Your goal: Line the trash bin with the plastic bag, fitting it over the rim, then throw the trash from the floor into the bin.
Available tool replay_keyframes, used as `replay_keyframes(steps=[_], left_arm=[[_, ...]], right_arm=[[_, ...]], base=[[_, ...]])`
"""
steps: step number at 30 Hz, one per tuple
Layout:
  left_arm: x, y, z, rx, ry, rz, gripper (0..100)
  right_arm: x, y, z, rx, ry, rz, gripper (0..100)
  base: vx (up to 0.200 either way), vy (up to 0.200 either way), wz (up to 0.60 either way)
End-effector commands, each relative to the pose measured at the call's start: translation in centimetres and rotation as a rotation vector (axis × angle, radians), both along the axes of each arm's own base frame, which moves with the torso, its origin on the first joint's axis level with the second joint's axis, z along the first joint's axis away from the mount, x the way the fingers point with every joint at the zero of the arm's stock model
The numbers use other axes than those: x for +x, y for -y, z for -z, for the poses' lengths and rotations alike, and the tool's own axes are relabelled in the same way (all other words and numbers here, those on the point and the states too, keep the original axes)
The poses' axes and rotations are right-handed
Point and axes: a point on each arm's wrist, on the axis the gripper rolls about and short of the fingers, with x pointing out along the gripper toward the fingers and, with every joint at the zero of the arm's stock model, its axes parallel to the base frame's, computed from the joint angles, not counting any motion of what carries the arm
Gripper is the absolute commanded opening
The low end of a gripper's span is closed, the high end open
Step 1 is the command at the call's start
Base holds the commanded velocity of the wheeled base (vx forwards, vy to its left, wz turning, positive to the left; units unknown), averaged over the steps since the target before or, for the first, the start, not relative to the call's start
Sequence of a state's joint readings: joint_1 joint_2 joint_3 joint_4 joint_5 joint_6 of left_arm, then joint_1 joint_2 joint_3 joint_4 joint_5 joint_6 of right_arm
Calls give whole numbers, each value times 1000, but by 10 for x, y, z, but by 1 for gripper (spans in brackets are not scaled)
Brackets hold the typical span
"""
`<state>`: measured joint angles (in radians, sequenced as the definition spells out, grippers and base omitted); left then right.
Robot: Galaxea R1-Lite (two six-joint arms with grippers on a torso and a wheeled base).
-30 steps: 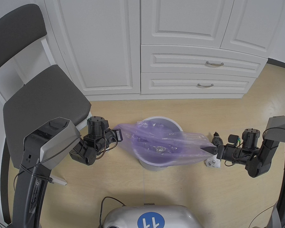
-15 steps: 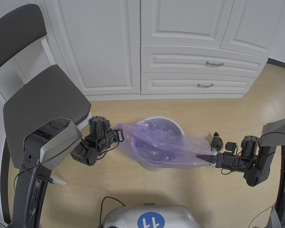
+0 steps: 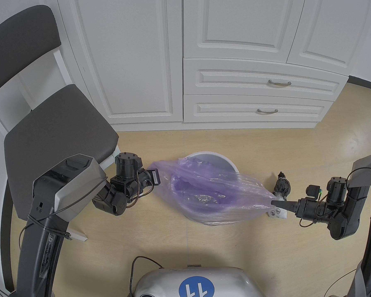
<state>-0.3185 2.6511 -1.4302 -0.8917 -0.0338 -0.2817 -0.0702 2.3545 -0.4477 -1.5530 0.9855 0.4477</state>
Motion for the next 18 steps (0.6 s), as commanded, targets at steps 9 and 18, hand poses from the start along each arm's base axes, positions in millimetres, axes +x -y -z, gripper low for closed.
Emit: replay_keyframes(steps=[9,18], left_arm=[[-20,16,-27,-7,16,41,0],[-43,31,-36,9,-2,92,0]], right_arm=[[1,-50,-44,-98,173,133,100],[-8,-89,-60,-234,336,201,100]], base=[[0,0,0],[0,0,0]])
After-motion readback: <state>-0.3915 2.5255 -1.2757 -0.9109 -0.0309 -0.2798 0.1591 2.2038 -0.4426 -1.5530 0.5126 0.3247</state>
